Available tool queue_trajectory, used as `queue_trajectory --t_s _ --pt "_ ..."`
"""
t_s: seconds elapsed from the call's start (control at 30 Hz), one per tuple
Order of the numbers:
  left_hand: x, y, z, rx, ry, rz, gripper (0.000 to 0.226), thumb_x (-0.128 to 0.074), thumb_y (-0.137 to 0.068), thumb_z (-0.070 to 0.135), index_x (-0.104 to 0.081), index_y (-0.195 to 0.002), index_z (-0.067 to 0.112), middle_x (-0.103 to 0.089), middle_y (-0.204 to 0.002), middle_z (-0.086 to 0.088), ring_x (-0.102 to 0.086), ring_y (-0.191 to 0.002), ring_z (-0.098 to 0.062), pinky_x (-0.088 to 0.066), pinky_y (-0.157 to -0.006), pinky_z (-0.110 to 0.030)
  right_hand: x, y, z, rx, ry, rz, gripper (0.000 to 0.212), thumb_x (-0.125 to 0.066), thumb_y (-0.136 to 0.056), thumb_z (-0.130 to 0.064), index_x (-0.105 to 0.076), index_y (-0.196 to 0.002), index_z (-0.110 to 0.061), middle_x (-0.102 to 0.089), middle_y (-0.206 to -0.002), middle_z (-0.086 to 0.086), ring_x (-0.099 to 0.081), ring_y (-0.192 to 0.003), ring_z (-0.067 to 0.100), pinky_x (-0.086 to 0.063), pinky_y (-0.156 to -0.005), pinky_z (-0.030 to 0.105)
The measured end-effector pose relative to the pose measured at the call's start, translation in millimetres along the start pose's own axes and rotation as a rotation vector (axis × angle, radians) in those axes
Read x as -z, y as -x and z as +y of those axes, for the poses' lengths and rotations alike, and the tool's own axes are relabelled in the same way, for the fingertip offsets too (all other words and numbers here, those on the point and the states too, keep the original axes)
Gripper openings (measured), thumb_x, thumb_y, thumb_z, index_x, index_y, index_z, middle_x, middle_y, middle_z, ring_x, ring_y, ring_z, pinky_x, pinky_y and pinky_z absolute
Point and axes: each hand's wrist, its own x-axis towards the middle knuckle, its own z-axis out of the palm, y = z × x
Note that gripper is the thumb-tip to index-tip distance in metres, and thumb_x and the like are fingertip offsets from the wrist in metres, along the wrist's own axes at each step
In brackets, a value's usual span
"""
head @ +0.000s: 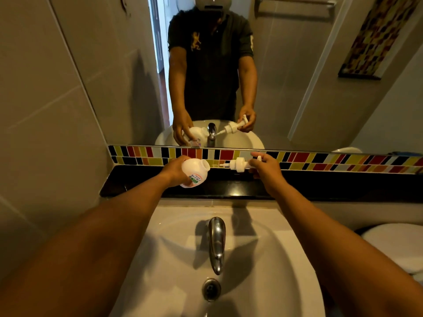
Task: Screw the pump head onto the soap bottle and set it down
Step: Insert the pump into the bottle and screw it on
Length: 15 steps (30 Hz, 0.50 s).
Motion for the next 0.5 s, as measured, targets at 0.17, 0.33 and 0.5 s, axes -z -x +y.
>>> queue_trajectory --t_s 0.17,0.33,0.5 --pt "3 5 5 -0.024 -0.072 -0.013 0.080 -0.086 -0.064 0.008 -0.048 -0.133 0.020 -0.052 -0.136 -0.011 -0.050 -0.125 -0.035 -0.050 -0.099 -0.050 -9 7 -18 0.062 0.041 -0.068 0.038 -0.061 -0.091 -0.015 -0.060 -0.129 -0.012 -0.062 -0.122 0.018 -0.064 -0.084 0.023 -0.053 -0.068 0.028" --pt "2 8 14 -0.055 -0.073 -0.053 0.079 -0.085 -0.064 0.006 -0.048 -0.133 0.021 -0.054 -0.135 -0.010 -0.052 -0.124 -0.034 -0.049 -0.101 -0.050 -21 14 -27 0.080 0.082 -0.093 0.037 -0.063 -0.090 -0.015 -0.060 -0.127 -0.014 -0.060 -0.122 0.015 -0.063 -0.088 0.024 -0.054 -0.072 0.030" --pt "0 9 22 -0.074 -0.065 -0.114 0.079 -0.086 -0.065 0.009 -0.048 -0.134 0.020 -0.057 -0.133 -0.009 -0.053 -0.122 -0.032 -0.047 -0.103 -0.051 -29 16 -30 0.095 0.113 -0.107 0.042 -0.067 -0.086 -0.015 -0.058 -0.127 -0.013 -0.060 -0.116 0.014 -0.063 -0.084 0.022 -0.053 -0.066 0.027"
